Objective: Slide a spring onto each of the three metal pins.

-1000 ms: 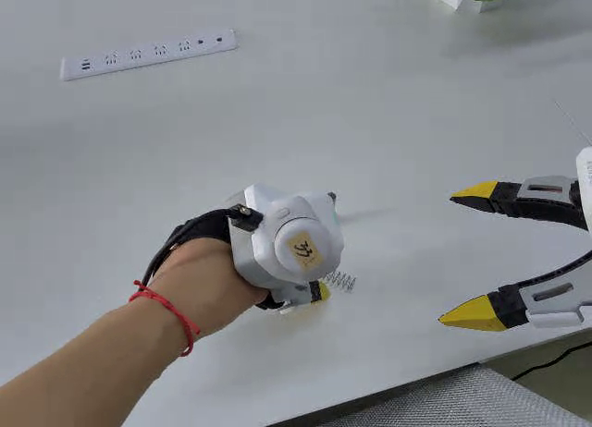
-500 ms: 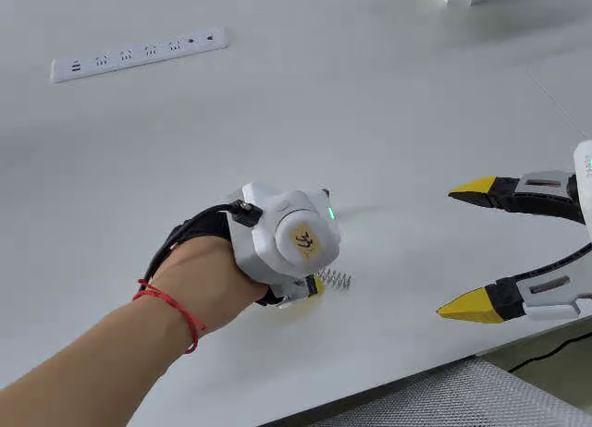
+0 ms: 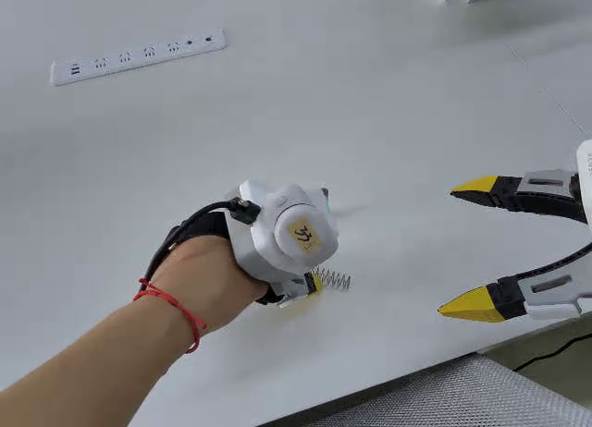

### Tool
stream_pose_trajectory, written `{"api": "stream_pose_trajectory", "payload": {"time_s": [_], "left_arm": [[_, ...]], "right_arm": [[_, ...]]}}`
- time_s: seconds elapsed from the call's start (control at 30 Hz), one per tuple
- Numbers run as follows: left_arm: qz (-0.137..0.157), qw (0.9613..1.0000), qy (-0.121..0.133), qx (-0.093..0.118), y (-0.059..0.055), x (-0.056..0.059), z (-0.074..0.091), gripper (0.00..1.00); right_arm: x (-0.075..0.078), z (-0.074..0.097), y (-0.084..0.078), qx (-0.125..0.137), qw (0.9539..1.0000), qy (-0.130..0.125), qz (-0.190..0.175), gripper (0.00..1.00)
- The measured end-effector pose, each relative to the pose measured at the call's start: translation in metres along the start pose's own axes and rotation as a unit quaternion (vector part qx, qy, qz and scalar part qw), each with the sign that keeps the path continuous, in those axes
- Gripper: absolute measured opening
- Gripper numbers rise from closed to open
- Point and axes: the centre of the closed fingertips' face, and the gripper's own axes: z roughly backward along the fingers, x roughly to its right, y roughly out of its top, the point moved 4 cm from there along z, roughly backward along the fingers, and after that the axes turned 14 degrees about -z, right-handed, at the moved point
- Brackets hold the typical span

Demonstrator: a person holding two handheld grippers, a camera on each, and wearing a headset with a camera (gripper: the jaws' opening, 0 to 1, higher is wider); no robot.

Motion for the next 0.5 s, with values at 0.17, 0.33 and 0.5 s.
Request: {"api": "stream_pose_trajectory", "payload": {"time_s": [0.17, 0.33, 0.5], "left_arm": [[0.002, 1.0000, 0.001, -0.002, 0.0003, 0.0004, 0.0002, 0.10], [0.003, 1.0000, 0.000, -0.005, 0.0012, 0.0017, 0.0002, 0.10], [-0.021, 0.9995, -0.006, -0.022, 0.0031, 0.0052, 0.0002, 0.10]], "right_arm": [[-0.0005, 0.0005, -0.0001, 0.001, 1.0000, -0.001, -0.001, 0.79], [-0.0022, 0.0000, -0.0008, 0.000, 1.0000, 0.000, -0.002, 0.79], [-0.0031, -0.0009, 0.0001, 0.003, 1.0000, 0.000, -0.003, 0.79]]}}
